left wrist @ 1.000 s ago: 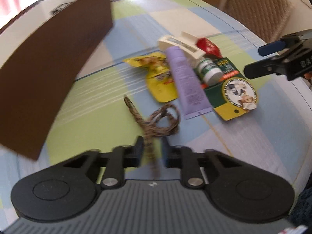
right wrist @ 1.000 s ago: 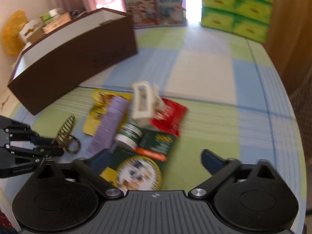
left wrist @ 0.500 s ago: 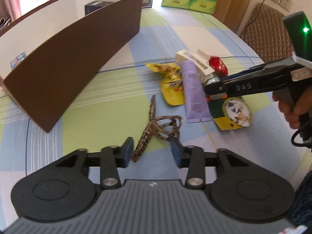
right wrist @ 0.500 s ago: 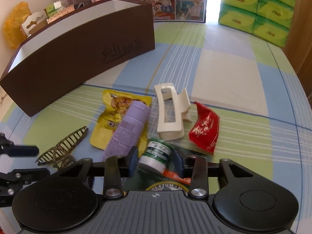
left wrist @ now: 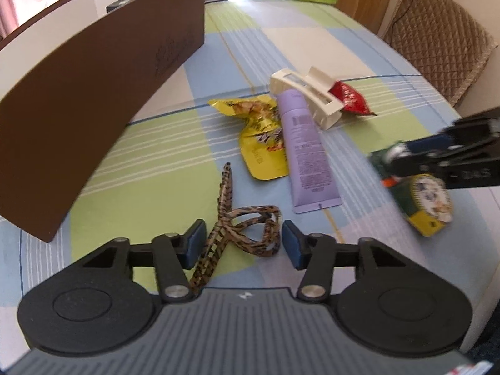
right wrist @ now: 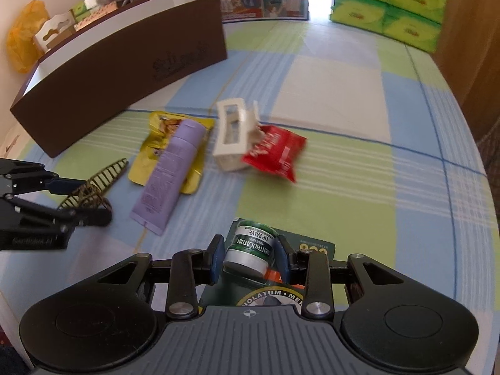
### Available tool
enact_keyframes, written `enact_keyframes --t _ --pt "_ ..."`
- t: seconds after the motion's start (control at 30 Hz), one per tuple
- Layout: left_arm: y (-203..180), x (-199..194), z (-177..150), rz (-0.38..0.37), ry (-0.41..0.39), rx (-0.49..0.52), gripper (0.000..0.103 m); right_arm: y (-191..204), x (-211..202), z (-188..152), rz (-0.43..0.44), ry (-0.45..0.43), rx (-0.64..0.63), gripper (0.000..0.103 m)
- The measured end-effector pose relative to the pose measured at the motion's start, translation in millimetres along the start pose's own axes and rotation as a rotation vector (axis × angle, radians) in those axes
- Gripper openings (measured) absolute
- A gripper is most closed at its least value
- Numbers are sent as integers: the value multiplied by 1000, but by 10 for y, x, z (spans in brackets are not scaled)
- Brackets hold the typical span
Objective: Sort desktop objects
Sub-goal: 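Grasp the leopard-print hair tie with the left tool while the right tool grasps the green ointment card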
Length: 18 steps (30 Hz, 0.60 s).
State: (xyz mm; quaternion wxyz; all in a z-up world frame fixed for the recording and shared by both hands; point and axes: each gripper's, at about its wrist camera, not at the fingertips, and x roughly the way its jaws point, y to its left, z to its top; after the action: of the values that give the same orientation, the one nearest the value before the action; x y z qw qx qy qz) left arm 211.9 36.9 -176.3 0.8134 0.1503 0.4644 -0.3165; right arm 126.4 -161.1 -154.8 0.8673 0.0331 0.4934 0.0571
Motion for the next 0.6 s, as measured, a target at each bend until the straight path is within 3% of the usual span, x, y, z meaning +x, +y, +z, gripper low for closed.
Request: enact_keyframes --t 0.27,0.6 --pt "-84 62 57 34 -19 -35 38 -48 -47 -101 -3 -21 26 34" --pt "-71 -7 0 71 2 -155 37 78 48 -152 -45 -12 -118 30"
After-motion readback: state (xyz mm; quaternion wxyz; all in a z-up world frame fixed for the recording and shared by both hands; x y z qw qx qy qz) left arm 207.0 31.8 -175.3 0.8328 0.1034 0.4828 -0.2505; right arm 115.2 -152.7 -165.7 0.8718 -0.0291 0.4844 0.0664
